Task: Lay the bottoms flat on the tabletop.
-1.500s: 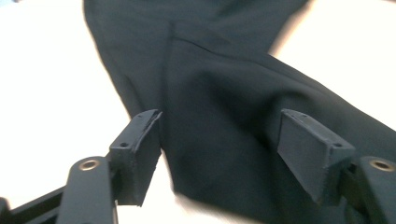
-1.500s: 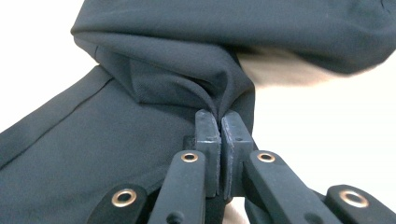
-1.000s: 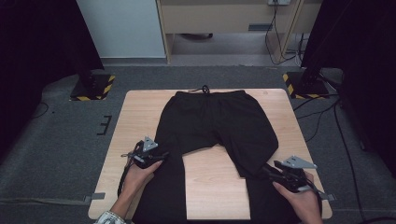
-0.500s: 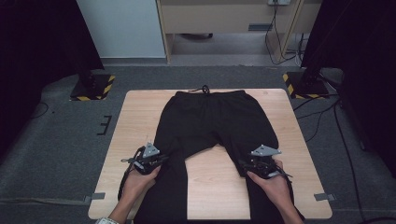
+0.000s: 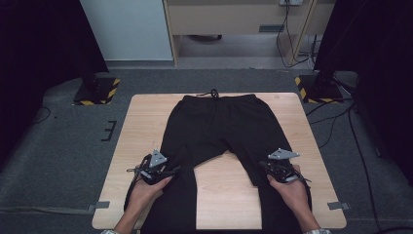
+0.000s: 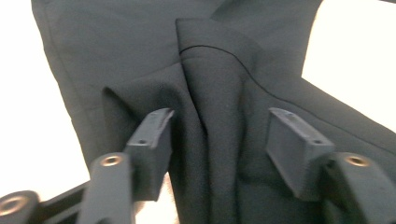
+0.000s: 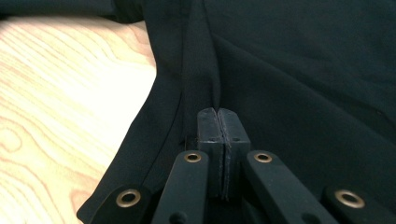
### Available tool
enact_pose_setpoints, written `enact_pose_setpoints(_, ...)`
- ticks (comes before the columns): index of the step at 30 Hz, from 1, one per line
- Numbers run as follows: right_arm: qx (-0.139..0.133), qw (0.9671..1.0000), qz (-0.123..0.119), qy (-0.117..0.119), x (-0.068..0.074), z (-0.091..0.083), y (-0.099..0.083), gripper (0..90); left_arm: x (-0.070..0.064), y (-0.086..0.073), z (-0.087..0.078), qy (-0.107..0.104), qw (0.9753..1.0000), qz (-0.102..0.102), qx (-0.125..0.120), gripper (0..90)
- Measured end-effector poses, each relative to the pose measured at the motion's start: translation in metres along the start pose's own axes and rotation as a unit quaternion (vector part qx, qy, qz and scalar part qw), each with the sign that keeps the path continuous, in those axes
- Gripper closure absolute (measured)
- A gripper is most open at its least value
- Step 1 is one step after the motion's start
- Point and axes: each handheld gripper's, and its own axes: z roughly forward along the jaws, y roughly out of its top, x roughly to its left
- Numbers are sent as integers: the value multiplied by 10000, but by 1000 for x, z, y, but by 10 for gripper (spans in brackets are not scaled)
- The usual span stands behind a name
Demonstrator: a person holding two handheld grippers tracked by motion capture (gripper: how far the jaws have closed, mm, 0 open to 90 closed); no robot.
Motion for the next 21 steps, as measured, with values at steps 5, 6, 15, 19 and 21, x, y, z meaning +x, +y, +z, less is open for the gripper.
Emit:
enact_pose_setpoints(5, 5, 10000, 5, 0, -2, -10, -5, 893, 1, -2, 2, 23, 10000, 6, 56, 295)
enact_pose_setpoints(6, 10, 10000, -7, 10, -3, -13, -6, 893, 1, -2, 2, 28, 10000, 19, 63, 289)
enact_pose_setpoints(15, -84, 9998, -11, 190, -4, -32, -18, 710, -2, -4, 4, 41, 9996, 191, 184, 263)
enact_pose_setpoints(19, -445, 9989, 136, -32, -13, -48, -15, 469, -2, -5, 2, 25, 9996, 197, 191, 299)
enact_pose_setpoints(21, -553, 9981, 249, -99, -20, -55, -14, 390, -2, -5, 3, 26, 9995, 215, 239, 333)
